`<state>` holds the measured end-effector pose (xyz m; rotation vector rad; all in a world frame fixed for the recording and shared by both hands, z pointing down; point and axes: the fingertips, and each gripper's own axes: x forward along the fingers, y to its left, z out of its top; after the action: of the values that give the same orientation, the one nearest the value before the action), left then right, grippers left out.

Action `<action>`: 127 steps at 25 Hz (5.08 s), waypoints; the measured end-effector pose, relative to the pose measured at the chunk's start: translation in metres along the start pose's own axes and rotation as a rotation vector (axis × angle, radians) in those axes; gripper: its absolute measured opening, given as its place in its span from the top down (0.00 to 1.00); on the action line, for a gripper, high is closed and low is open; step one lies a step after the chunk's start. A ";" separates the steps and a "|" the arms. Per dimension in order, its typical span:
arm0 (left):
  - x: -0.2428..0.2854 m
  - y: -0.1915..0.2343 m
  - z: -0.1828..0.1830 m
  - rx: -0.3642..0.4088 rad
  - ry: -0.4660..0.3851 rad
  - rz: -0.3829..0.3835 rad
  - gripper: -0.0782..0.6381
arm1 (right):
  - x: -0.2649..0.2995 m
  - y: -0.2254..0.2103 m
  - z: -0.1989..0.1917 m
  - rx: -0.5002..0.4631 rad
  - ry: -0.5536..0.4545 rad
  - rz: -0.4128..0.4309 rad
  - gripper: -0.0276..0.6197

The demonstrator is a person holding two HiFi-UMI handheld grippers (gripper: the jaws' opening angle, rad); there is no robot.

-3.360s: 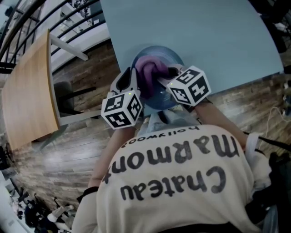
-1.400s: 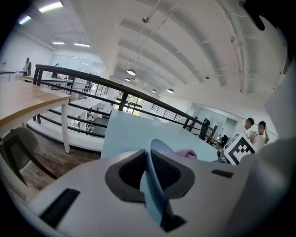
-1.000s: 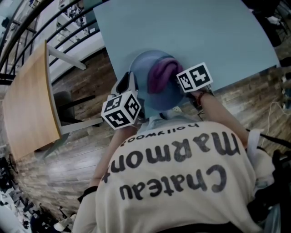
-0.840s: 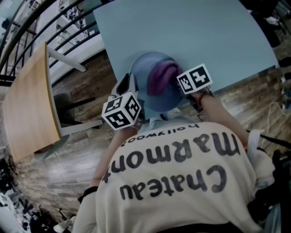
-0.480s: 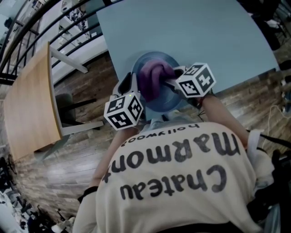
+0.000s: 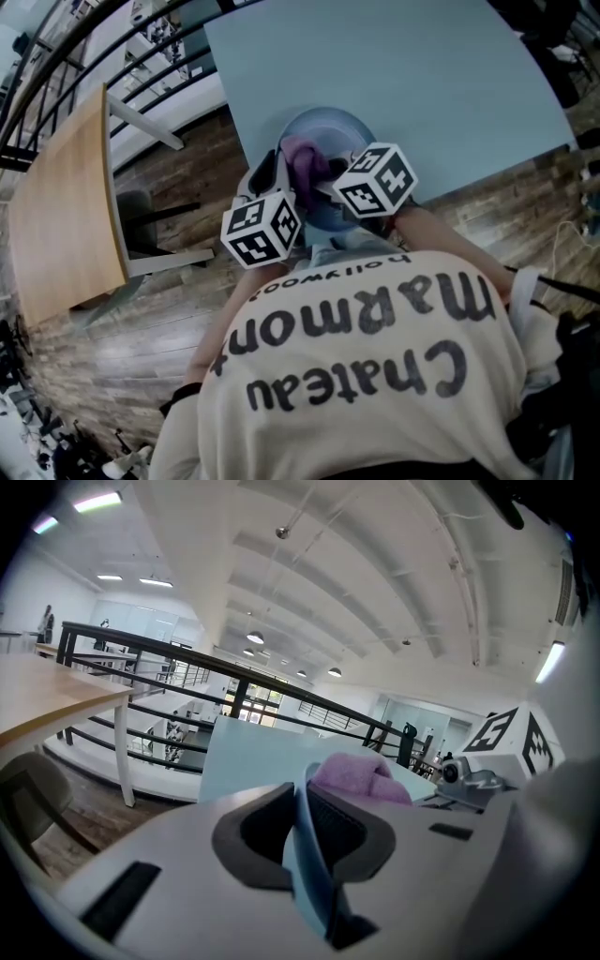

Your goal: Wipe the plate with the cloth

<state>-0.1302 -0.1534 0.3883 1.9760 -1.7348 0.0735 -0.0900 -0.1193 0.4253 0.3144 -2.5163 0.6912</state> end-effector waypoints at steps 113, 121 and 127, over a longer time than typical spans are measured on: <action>-0.039 0.027 -0.013 -0.168 -0.039 -0.067 0.82 | -0.047 -0.078 -0.106 0.271 0.192 -0.413 0.82; -0.047 0.031 -0.024 -0.174 -0.036 -0.076 0.82 | -0.049 -0.078 -0.104 0.195 0.189 -0.469 0.82; -0.048 0.027 -0.021 -0.195 -0.053 -0.081 0.81 | -0.052 -0.076 -0.105 0.203 0.173 -0.469 0.82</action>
<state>-0.1584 -0.1030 0.3978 1.9171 -1.6253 -0.1716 0.0236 -0.1237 0.5072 0.8455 -2.0994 0.7411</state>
